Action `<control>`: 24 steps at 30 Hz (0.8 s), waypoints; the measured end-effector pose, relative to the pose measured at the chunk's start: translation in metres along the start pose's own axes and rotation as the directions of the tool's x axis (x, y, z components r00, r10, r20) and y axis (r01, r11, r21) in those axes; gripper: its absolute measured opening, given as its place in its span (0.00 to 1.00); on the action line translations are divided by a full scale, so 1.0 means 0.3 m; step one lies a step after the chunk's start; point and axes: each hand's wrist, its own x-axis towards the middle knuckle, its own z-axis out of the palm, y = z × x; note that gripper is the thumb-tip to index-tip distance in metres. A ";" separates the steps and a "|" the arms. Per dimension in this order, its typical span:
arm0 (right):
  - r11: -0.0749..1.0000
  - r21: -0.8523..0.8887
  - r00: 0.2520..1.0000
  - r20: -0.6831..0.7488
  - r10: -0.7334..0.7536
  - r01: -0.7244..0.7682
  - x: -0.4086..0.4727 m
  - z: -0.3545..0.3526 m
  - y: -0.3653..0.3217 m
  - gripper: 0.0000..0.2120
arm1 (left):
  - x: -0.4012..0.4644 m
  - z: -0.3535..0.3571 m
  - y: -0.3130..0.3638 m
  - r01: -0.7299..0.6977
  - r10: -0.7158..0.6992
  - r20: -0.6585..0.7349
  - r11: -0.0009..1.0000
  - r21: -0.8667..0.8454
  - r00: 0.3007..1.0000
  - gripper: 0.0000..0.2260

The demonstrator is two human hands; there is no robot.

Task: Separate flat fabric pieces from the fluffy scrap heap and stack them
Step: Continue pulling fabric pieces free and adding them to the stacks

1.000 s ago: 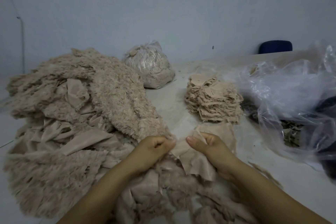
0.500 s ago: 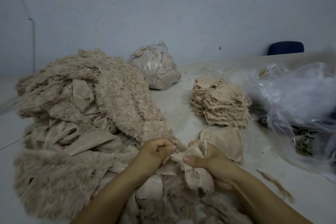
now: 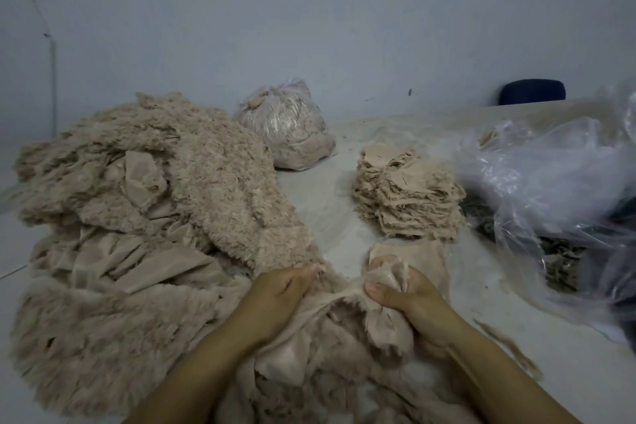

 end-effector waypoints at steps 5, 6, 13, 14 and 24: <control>0.995 -0.017 0.994 -0.049 0.095 -0.096 0.007 -0.022 0.005 0.10 | -0.007 -0.107 -0.012 0.023 -0.011 0.142 0.997 -0.080 0.990 0.18; 0.994 -0.024 0.993 -0.047 0.110 -0.111 0.009 -0.020 0.008 0.10 | -0.009 -0.115 -0.009 0.017 -0.001 0.163 0.995 -0.100 0.987 0.16; 0.993 0.017 0.994 0.003 0.113 -0.113 0.004 -0.004 0.030 0.15 | -0.013 0.018 0.042 0.160 -0.228 -0.070 0.839 -0.520 0.971 0.14; 0.993 -0.016 0.993 0.006 0.121 -0.121 0.000 0.000 0.030 0.16 | -0.004 0.043 0.062 0.194 -0.337 -0.091 0.721 -0.666 0.937 0.14; 0.999 -0.048 0.998 -0.070 -0.009 0.006 0.007 0.020 0.059 0.21 | -0.015 0.119 0.063 0.271 -0.215 0.183 0.885 -0.379 0.959 0.10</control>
